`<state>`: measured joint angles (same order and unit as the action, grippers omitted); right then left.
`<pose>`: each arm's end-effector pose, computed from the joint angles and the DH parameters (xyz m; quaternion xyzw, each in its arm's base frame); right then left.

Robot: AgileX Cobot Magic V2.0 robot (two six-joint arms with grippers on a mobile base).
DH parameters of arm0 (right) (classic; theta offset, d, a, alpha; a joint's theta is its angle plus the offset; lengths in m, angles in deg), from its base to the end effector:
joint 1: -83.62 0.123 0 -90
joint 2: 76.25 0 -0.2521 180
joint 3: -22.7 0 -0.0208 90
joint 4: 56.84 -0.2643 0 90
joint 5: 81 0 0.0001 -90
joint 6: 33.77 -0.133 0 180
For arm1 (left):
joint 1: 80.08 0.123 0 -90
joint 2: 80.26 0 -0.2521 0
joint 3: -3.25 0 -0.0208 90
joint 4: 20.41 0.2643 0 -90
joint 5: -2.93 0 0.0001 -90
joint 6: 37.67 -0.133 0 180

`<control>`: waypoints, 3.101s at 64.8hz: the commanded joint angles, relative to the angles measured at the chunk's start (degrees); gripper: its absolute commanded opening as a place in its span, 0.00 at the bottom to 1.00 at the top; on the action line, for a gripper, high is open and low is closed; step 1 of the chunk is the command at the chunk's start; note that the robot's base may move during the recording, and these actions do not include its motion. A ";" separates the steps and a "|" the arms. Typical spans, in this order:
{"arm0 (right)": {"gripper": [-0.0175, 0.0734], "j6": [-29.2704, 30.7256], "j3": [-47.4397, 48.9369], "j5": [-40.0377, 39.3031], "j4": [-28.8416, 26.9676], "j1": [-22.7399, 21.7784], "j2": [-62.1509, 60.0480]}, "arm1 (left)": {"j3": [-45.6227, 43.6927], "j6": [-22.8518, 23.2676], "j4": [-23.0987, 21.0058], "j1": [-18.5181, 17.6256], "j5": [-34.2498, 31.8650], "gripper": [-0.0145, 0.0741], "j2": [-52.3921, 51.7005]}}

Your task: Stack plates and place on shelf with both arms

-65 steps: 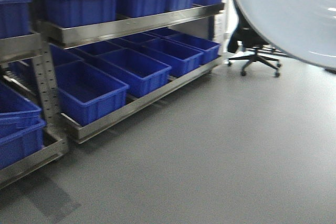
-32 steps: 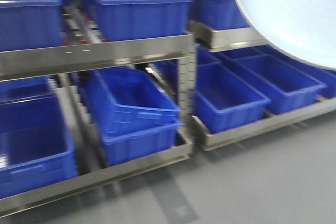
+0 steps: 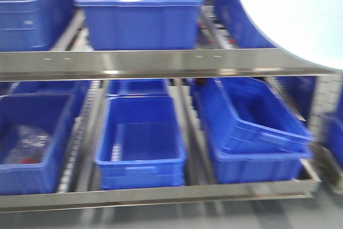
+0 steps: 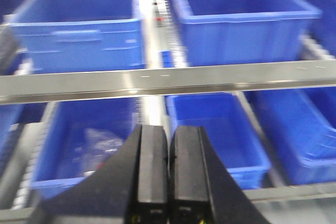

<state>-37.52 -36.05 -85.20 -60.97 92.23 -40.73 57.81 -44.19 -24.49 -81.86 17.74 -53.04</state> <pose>0.1909 0.0282 0.2702 -0.0027 0.7076 0.0994 0.6996 0.1664 -0.0076 0.2814 0.0344 0.7456 -0.0022 0.6655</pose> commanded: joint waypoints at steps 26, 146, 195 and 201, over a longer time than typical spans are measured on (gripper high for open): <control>0.25 0.05 1.92 -5.94 0.26 -0.13 0.15 | -1.57 0.53 -0.51 0.18 -4.91 0.26 0.62; 0.25 0.00 2.61 -5.91 0.04 0.56 1.79 | -1.57 0.53 -0.51 -0.02 -4.91 0.26 0.96; 0.49 -0.30 34.38 -17.18 4.13 6.14 51.26 | -1.57 0.53 -0.51 -0.02 -4.91 0.26 0.96; 0.59 -1.78 35.29 -16.90 4.13 6.14 52.90 | -1.57 0.53 -0.51 -0.02 -4.91 0.26 0.96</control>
<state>-38.04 -3.78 -95.84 -56.84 98.41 12.82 57.81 -44.19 -24.49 -81.73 17.74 -52.93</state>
